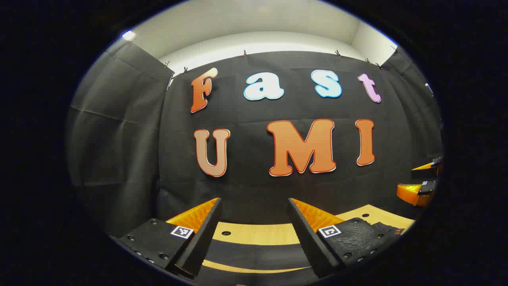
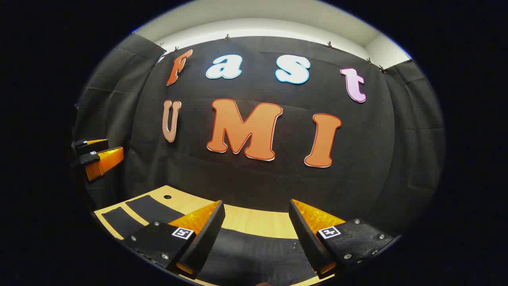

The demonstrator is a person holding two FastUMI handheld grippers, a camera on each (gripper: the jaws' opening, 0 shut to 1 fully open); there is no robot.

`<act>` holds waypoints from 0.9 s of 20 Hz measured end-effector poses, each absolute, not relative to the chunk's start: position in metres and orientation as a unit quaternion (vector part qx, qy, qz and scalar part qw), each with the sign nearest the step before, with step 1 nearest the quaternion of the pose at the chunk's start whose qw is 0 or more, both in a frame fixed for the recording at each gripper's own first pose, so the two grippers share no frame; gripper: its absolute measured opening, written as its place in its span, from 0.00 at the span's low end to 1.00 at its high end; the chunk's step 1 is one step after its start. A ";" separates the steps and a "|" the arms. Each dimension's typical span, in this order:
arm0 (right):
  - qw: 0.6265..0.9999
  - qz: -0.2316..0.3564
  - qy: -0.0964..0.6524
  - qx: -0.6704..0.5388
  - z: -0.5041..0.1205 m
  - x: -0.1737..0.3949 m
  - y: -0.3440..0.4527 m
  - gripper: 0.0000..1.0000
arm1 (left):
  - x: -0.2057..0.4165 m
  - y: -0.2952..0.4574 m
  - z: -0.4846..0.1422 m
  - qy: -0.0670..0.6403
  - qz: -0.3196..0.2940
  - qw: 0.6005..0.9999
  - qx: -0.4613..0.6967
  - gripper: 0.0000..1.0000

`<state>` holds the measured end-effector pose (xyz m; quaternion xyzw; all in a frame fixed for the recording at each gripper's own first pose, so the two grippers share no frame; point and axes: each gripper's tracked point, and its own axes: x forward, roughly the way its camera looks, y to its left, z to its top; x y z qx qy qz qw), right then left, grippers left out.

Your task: Grasp the waist and the cuffs of the jeans and fold them to make the two legs overlap; first hold the waist and fold one-third of the jeans toward the cuffs, then hold the cuffs and fold the remaining one-third in the same direction to finish folding.

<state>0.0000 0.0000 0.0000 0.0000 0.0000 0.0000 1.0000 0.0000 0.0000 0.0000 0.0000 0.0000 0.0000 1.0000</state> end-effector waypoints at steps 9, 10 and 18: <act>0.999 -0.030 0.021 0.033 -0.008 0.009 0.031 0.98 | 0.033 -0.045 -0.021 0.007 -0.134 0.991 -0.009 0.98; 0.999 -0.034 0.018 0.028 -0.005 0.010 0.035 0.98 | 0.034 -0.046 -0.021 0.007 -0.143 0.990 -0.009 1.00; 0.998 -0.026 0.039 0.040 -0.010 0.009 0.044 0.97 | 0.046 -0.025 -0.055 0.046 -0.119 0.992 -0.001 0.99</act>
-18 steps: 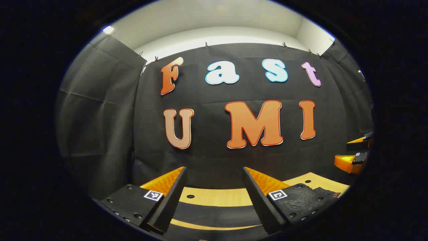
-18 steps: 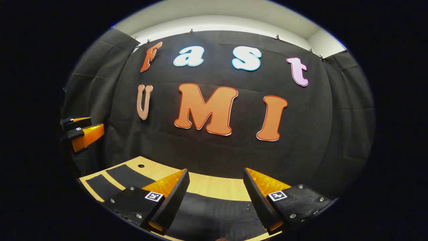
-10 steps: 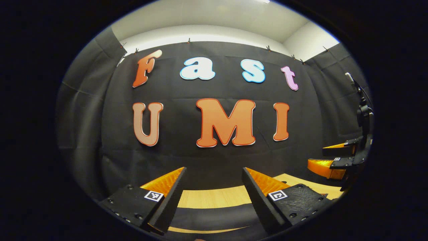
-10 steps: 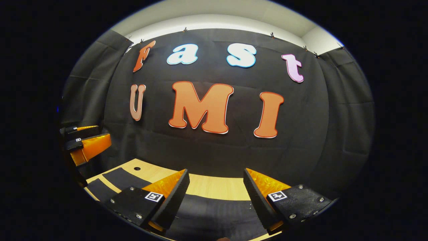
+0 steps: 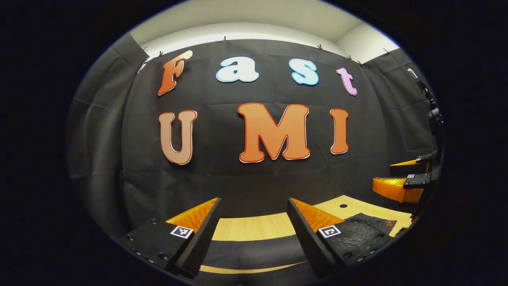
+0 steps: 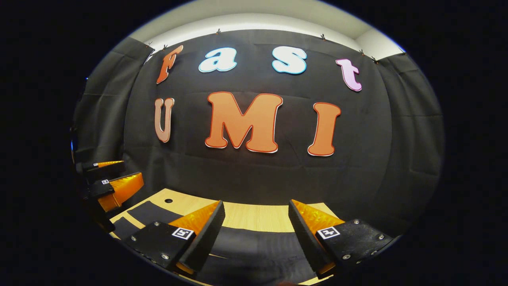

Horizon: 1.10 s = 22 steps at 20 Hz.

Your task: Grasp the waist and the cuffs of the jeans and fold them to make the two legs overlap; first hold the waist and fold one-third of the jeans toward the cuffs, then hold the cuffs and fold the remaining one-third in the same direction to finish folding.

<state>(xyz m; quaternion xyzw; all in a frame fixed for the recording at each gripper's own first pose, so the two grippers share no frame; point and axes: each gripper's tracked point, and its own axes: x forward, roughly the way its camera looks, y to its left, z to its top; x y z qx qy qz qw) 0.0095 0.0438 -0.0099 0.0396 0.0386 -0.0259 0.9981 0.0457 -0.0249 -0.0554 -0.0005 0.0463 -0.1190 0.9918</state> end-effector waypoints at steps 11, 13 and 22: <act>0.991 -0.072 0.091 0.070 -0.051 0.006 -0.015 0.98 | 0.029 -0.049 -0.075 0.073 -0.168 0.981 -0.066 0.98; 0.991 -0.077 0.088 0.062 -0.053 0.005 -0.025 0.98 | 0.035 -0.034 -0.057 0.038 -0.141 0.989 -0.028 0.98; 0.981 -0.101 0.139 0.089 -0.103 0.009 -0.069 0.98 | 0.043 0.027 -0.100 0.101 -0.037 0.991 -0.077 0.99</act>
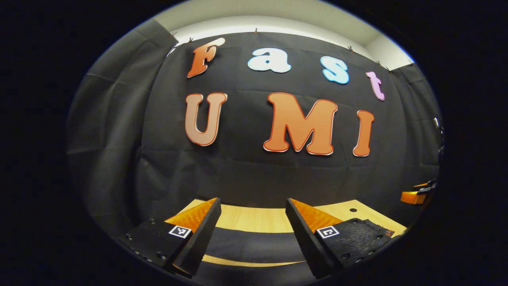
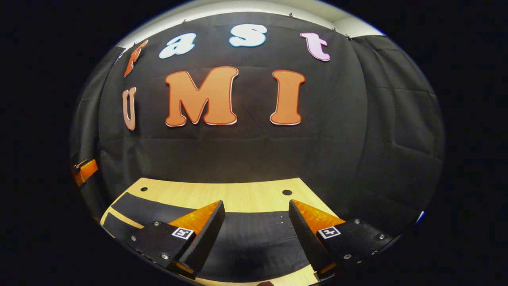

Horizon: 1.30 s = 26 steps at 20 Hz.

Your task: Grasp the waist and the cuffs of the jeans and fold them to make the two legs overlap; first hold the waist and fold one-third of the jeans toward the cuffs, then hold the cuffs and fold the remaining one-third in the same direction to finish folding.

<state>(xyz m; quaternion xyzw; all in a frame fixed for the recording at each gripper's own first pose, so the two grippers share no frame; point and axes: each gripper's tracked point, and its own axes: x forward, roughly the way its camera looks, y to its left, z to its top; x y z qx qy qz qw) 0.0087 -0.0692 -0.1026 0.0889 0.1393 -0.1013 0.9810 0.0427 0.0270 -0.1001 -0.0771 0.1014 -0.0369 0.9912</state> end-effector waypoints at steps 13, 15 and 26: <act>0.934 -0.097 0.275 0.207 -0.206 0.008 -0.110 0.96 | -0.010 0.117 -0.209 0.254 0.078 0.943 -0.197 0.98; 0.923 -0.112 0.292 0.225 -0.219 0.007 -0.110 0.96 | -0.017 0.139 -0.230 0.280 0.108 0.929 -0.217 0.97; 0.826 -0.177 0.410 0.346 -0.295 -0.022 -0.085 0.98 | -0.080 0.234 -0.361 0.448 0.178 0.775 -0.409 0.97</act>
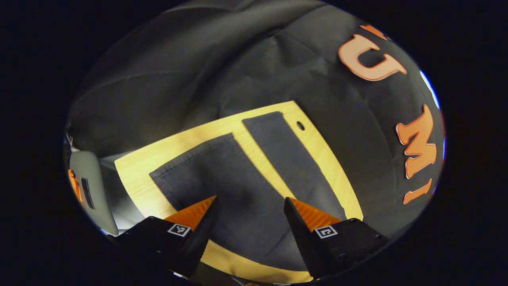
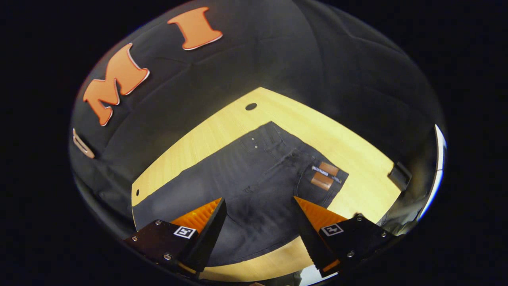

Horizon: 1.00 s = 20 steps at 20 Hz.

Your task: Grasp the waist and the cuffs of the jeans and fold them to make the two legs overlap; first hold the waist and fold one-third of the jeans toward the cuffs, then hold the cuffs and fold the remaining one-third in the same direction to finish folding.

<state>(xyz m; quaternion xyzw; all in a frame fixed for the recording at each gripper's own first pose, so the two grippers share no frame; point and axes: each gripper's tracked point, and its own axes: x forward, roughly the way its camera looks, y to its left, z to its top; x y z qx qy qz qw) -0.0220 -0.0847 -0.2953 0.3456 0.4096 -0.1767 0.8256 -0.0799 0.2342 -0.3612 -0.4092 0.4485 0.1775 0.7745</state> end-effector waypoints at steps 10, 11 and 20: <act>0.767 -0.220 0.485 0.357 -0.335 -0.042 -0.045 0.99 | -0.158 0.262 -0.431 0.522 0.203 0.664 -0.496 0.97; 0.764 -0.229 0.487 0.355 -0.337 -0.044 -0.051 0.99 | -0.164 0.269 -0.432 0.520 0.210 0.657 -0.504 0.97; 0.732 -0.254 0.488 0.403 -0.370 -0.047 -0.096 0.99 | -0.124 0.275 -0.437 0.444 0.209 0.653 -0.576 0.89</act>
